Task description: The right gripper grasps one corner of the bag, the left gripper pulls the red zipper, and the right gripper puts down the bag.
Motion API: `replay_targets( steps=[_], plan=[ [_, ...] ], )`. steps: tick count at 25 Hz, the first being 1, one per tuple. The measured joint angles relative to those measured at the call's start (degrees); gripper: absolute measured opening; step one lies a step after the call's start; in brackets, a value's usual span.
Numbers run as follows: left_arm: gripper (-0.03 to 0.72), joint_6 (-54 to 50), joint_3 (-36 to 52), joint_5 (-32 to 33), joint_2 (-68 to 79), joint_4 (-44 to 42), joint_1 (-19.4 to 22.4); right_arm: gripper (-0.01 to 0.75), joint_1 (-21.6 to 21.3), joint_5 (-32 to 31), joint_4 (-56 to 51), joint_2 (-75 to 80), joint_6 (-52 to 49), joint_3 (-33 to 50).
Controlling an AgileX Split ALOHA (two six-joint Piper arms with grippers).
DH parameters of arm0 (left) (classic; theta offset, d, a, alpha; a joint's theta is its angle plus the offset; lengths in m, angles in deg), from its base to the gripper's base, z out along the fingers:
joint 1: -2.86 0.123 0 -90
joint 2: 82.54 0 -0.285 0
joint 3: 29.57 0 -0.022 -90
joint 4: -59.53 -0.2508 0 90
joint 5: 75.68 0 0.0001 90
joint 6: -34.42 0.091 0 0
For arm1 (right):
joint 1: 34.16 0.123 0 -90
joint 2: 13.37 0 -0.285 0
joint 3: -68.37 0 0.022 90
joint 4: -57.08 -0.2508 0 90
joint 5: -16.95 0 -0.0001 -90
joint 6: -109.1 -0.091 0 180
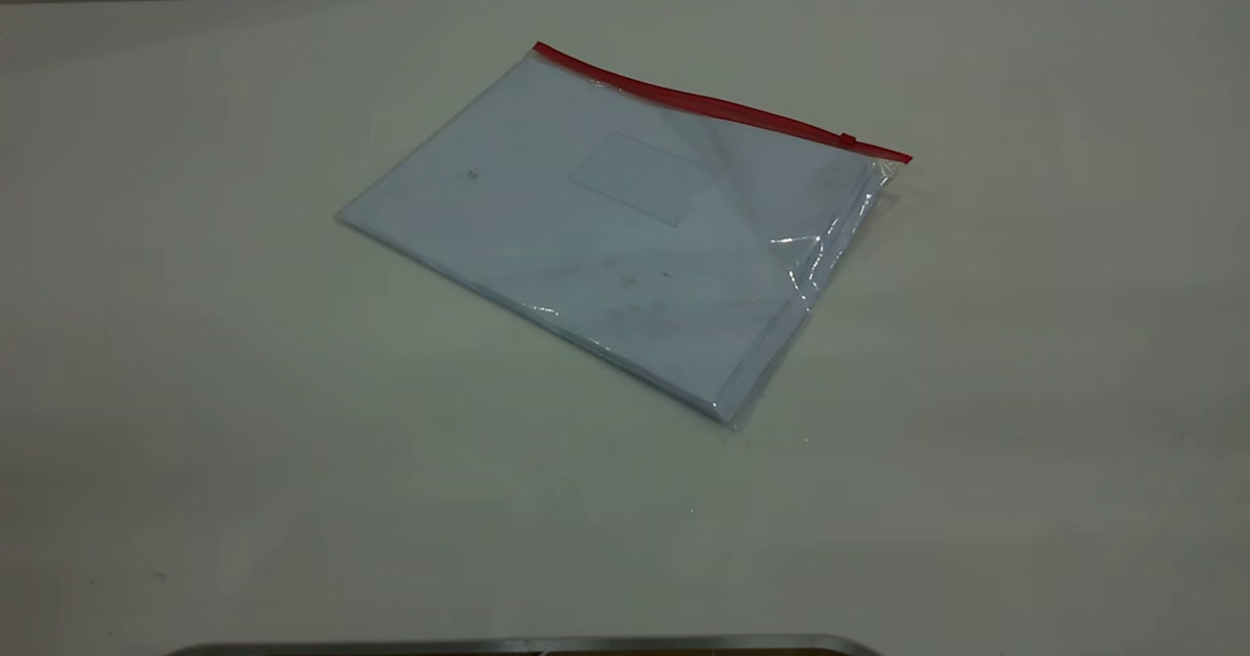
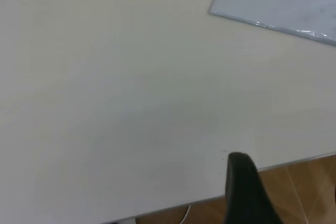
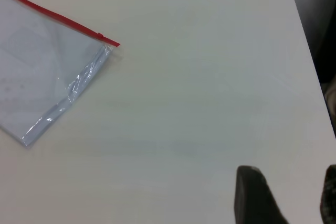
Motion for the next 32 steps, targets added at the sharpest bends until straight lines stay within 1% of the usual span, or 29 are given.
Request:
replay_targets(
  steps=[9,12,15,19,23,25,28,32],
  plan=[
    [0.467,0.0,0.0,-0.1,0.0,0.0,0.0,0.345,0.0,0.0,-0.5,0.0,0.0,0.0],
    [0.467,-2.6,-0.5,-0.7,0.2,0.0,0.0,0.345,0.0,0.7,-3.6,0.0,0.1,0.0],
    [0.467,-5.2,-2.5,-3.1,3.4,0.0,0.0,0.345,0.0,3.0,-9.2,0.5,1.6,-0.1],
    [0.467,-5.5,-5.4,-9.1,14.1,0.0,0.0,0.364,0.0,10.6,-17.7,9.4,6.5,-0.1],
    [0.476,-4.7,-8.0,-16.8,29.2,0.0,0.0,0.445,0.0,21.1,-23.0,23.9,18.4,-0.1],
    [0.497,-2.9,-9.5,-21.0,36.6,0.2,0.0,0.49,0.0,26.6,-26.7,32.5,25.1,-0.1],
    [0.538,0.1,-12.9,-26.6,47.5,2.1,0.0,0.518,0.0,34.5,-36.4,44.9,34.3,-0.1],
    [0.552,5.6,-17.6,-32.3,60.8,5.8,0.0,0.522,0.0,40.3,-51.1,63.3,48.0,-1.1]
  ],
)
